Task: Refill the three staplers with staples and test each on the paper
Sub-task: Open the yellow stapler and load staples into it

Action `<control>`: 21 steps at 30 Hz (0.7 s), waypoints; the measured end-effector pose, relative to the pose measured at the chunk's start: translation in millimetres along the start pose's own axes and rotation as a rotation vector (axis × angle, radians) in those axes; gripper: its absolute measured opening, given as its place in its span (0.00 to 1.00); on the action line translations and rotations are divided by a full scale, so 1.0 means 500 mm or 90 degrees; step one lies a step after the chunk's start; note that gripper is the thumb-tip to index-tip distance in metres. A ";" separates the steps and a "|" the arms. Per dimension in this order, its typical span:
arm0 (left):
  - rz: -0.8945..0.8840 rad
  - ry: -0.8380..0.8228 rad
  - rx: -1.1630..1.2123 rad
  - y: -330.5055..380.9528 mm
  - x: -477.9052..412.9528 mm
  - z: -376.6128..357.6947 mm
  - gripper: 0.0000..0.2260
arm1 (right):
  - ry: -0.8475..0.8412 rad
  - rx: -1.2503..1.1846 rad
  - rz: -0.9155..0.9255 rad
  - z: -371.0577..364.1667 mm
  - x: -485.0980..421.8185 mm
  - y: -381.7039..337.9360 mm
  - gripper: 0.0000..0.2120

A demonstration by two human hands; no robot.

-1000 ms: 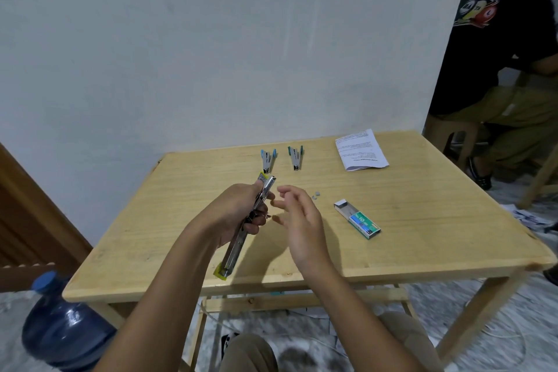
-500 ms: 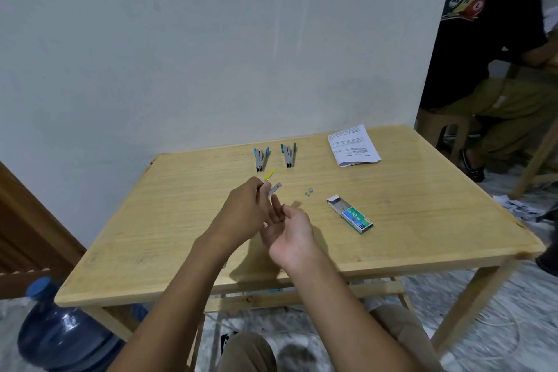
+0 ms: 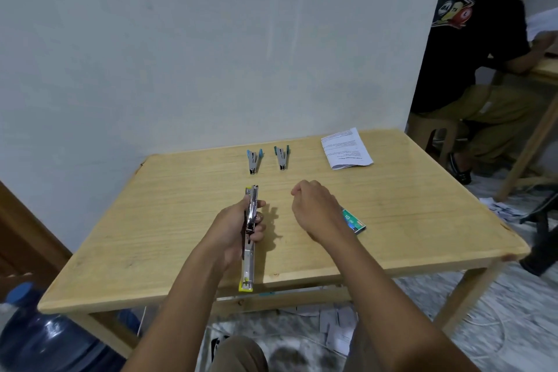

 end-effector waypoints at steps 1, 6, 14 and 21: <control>0.013 -0.015 0.036 -0.010 -0.005 -0.005 0.15 | -0.022 0.051 -0.004 -0.006 -0.011 -0.001 0.15; 0.041 -0.080 0.141 -0.051 -0.020 -0.017 0.13 | -0.081 0.170 0.020 -0.001 -0.024 -0.011 0.19; 0.016 -0.097 0.225 -0.054 -0.032 -0.003 0.11 | 0.091 -0.053 -0.078 0.105 0.013 0.112 0.10; 0.010 -0.111 0.201 -0.052 -0.033 -0.009 0.12 | -0.037 0.055 -0.112 0.055 0.053 0.190 0.10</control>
Point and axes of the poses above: each hand's wrist, its own x-axis away from the middle knuckle, its own z-axis out of the back of the hand, y = z × x, the point moved 9 cm from there along -x, towards the middle knuckle, and after that the axes turned 6 degrees about -y, right-handed, at the moved point
